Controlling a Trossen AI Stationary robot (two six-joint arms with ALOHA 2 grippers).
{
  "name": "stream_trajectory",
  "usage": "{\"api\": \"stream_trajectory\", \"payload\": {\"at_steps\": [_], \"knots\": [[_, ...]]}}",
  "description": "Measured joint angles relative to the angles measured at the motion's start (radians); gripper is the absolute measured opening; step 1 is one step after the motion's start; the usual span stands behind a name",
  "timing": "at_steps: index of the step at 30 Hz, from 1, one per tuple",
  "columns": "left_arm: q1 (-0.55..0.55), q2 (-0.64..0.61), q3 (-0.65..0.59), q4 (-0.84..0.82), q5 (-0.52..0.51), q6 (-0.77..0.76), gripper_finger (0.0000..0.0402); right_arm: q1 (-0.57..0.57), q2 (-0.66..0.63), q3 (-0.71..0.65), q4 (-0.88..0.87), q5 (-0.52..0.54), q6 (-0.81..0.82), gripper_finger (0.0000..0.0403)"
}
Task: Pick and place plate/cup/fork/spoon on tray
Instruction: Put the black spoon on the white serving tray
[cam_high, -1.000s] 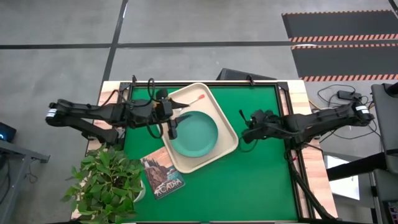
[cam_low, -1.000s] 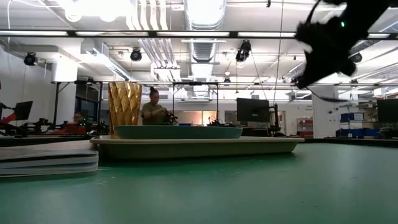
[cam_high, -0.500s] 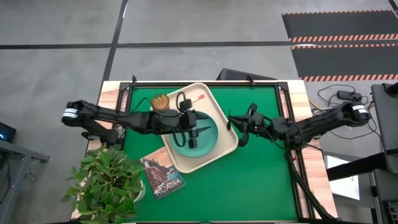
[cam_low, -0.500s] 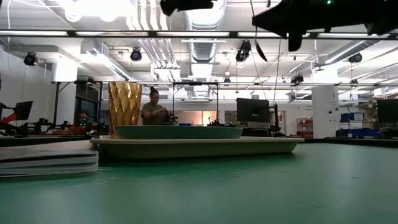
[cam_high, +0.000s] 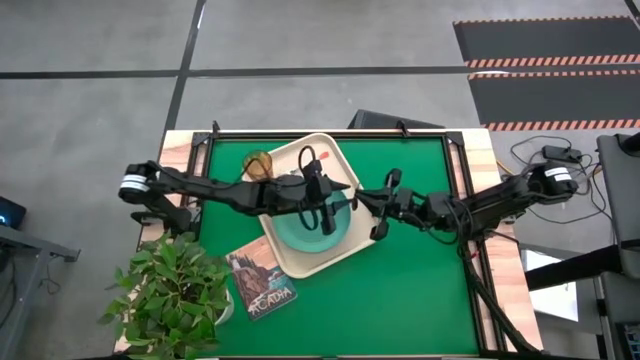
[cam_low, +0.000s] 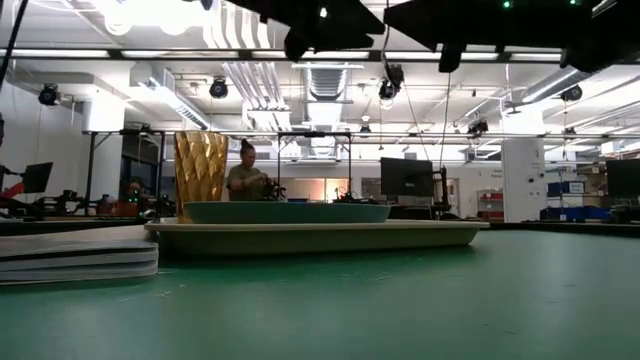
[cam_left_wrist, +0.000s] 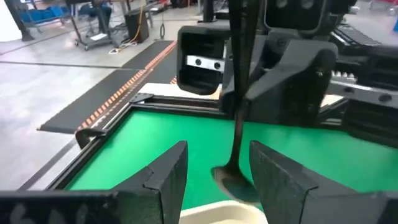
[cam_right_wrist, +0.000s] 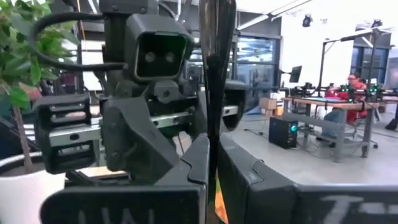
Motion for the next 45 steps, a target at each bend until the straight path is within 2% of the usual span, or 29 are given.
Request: {"api": "stream_trajectory", "payload": {"at_steps": [12,15,19,24,28,32,37,42,45], "knots": [[0.023,0.043,0.001,0.028,-0.005,-0.048,0.0144,0.000,0.060,0.081,-0.005,0.025,-0.021,0.0011],[0.024,0.044,0.000,0.023,-0.006,-0.044,0.0106,0.000,0.068,0.090,0.001,0.062,-0.030,0.0011],[0.025,0.046,0.000,0.011,-0.010,-0.037,0.0018,-0.002,0.083,0.094,0.000,0.077,-0.031,0.0010],[0.024,0.040,0.003,-0.039,-0.007,-0.025,0.0002,-0.002,0.088,0.096,-0.018,0.079,-0.023,0.0020],[0.024,0.001,0.003,-0.169,-0.001,-0.072,0.0001,-0.004,0.056,0.100,-0.089,0.085,0.029,0.0058],[0.034,-0.051,0.009,-0.363,0.063,-0.155,0.0001,-0.005,0.008,0.118,-0.257,0.083,0.070,0.0108],[0.051,-0.092,0.006,-0.525,0.148,-0.274,0.0001,-0.002,-0.072,0.237,-0.673,0.080,0.011,0.0152],[0.062,-0.087,0.004,-0.561,0.241,-0.365,0.0000,0.007,-0.072,0.449,-1.128,-0.003,-0.193,0.0167],[0.073,-0.084,0.000,-0.571,0.326,-0.423,0.0000,0.010,-0.036,0.591,-1.326,-0.071,-0.348,0.0167]]}}
